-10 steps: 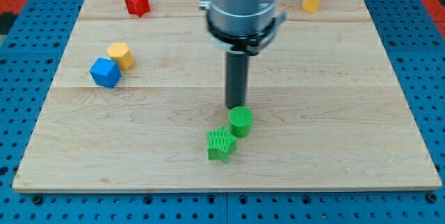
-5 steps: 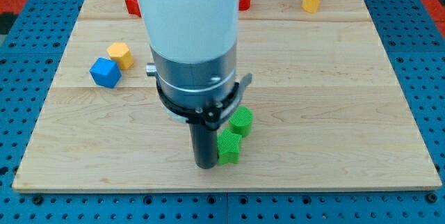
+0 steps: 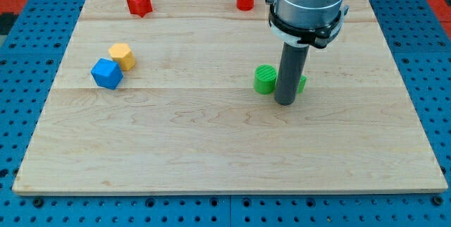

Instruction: Separate the green star and the green circle

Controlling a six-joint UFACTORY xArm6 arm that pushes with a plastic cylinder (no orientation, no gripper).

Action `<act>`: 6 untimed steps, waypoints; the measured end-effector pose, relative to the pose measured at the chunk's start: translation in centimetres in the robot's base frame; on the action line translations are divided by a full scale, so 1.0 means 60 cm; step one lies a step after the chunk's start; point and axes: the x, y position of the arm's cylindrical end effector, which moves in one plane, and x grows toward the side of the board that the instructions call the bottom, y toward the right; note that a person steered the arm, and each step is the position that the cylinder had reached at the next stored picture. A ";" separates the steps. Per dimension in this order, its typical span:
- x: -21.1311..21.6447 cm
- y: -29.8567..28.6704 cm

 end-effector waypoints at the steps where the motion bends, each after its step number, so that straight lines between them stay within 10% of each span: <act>1: -0.032 0.002; 3: -0.104 0.096; 6: -0.137 -0.032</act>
